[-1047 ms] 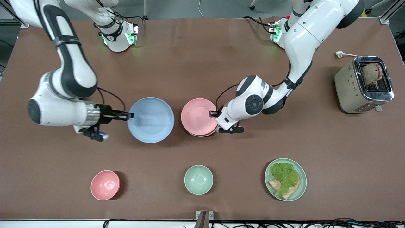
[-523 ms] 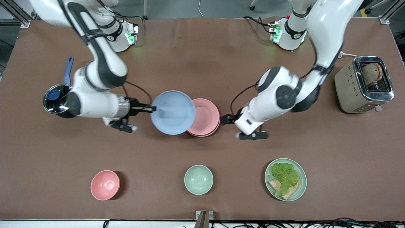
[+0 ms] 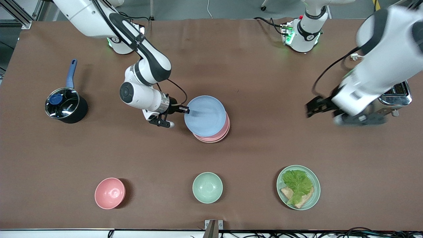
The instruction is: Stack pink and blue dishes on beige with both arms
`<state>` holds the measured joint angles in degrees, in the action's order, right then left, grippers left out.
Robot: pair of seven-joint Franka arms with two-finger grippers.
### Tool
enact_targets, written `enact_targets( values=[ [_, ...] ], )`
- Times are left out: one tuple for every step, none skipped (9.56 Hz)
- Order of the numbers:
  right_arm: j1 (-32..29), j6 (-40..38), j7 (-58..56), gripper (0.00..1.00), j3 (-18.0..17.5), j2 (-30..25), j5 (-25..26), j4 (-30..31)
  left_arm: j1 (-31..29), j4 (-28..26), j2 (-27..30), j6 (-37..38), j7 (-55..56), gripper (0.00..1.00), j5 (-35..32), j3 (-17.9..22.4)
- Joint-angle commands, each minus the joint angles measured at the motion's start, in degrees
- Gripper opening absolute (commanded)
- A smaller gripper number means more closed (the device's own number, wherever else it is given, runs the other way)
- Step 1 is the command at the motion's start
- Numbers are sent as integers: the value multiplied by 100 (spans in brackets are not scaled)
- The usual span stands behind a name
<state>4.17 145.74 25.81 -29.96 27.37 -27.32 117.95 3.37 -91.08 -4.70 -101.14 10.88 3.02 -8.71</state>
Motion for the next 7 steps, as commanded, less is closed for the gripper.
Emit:
enact_targets(
  values=[
    [-83, 104, 3, 6, -106, 31, 16, 35, 50, -315, 669, 496, -611, 100, -57, 491],
    [-57, 330, -6, 7, -106, 145, 25, 44, 50, -271, 820, 647, -604, 100, -56, 519],
    [-4, 420, -15, 9, -115, 268, 42, 35, 50, -340, 1074, 683, -595, 100, -56, 528],
    [-4, 421, -15, 9, -115, 286, 51, 26, 41, -323, 1154, 883, -543, 100, -65, 537],
    [5, 412, -41, 19, -115, 286, 68, 0, 7, -132, 1112, 920, -508, 100, -65, 546],
    [-12, 377, -41, 54, -115, 295, 69, -9, -2, 36, 1042, 929, -490, 100, -74, 555],
    [-47, 342, -24, 98, -115, 269, 69, -9, -20, 194, 980, 973, -481, 100, -74, 563]
  ],
)
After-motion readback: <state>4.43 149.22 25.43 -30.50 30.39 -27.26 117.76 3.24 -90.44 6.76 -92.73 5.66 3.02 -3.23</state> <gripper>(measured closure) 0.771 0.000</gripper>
